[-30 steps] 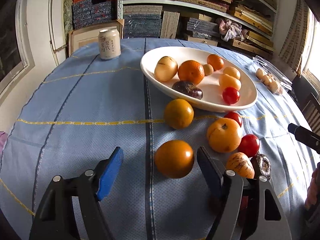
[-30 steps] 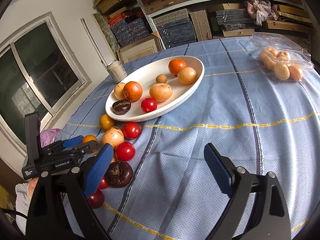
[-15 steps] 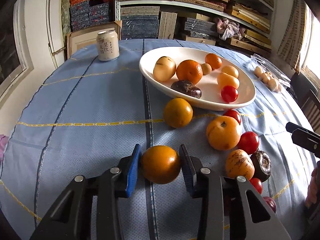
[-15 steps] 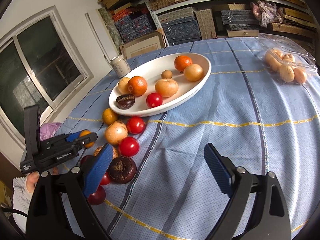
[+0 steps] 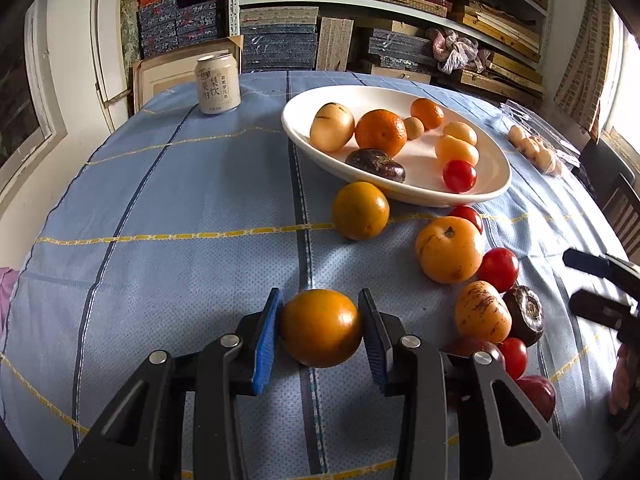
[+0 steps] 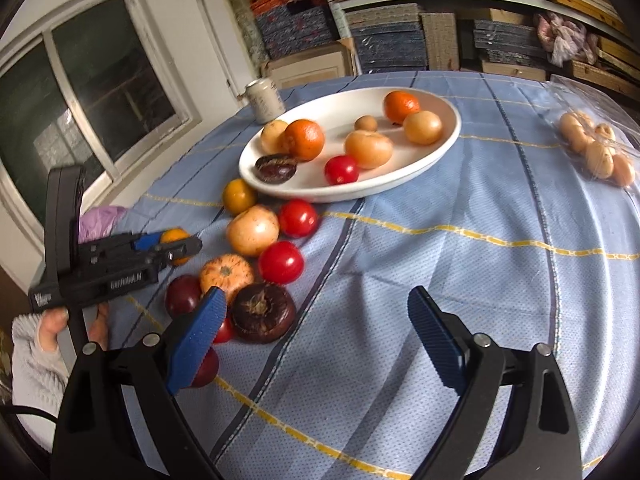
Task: Organize fruits
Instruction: 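Hold the orange in the left tool while the right tool grasps a dark purple mangosteen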
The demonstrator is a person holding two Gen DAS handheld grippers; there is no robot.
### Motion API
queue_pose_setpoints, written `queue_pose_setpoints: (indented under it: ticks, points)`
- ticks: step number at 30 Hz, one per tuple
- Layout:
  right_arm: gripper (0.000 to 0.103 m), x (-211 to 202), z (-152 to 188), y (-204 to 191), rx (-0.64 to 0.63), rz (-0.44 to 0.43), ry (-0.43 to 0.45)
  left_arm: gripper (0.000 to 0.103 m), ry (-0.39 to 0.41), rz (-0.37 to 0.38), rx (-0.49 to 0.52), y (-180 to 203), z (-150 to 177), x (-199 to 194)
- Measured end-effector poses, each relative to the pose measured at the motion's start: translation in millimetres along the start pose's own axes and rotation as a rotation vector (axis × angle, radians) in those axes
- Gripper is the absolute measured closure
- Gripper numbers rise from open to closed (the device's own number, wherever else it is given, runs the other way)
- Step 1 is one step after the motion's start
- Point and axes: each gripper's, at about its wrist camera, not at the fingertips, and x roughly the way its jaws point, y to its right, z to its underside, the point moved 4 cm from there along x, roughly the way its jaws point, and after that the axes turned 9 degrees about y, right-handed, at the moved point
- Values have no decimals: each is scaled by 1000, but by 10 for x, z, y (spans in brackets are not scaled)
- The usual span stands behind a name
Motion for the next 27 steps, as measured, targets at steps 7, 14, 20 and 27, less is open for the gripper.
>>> queue_pose_setpoints:
  ticks: [7,14,20,27]
  points:
    - [18,117,124,-297,-185,21,-65,64,2,-9,-8,-50,-9,4]
    - [25,175,162,-417,-245,13,-78,64,4,-16,-1,-44,-9,4]
    - [45,176,139,-394,-225,31,-73,64,-1,-20,12,-15,6,18]
    - [45,241,175,-433,-253,60,-97,64,-12,-19,9,-11,14,45]
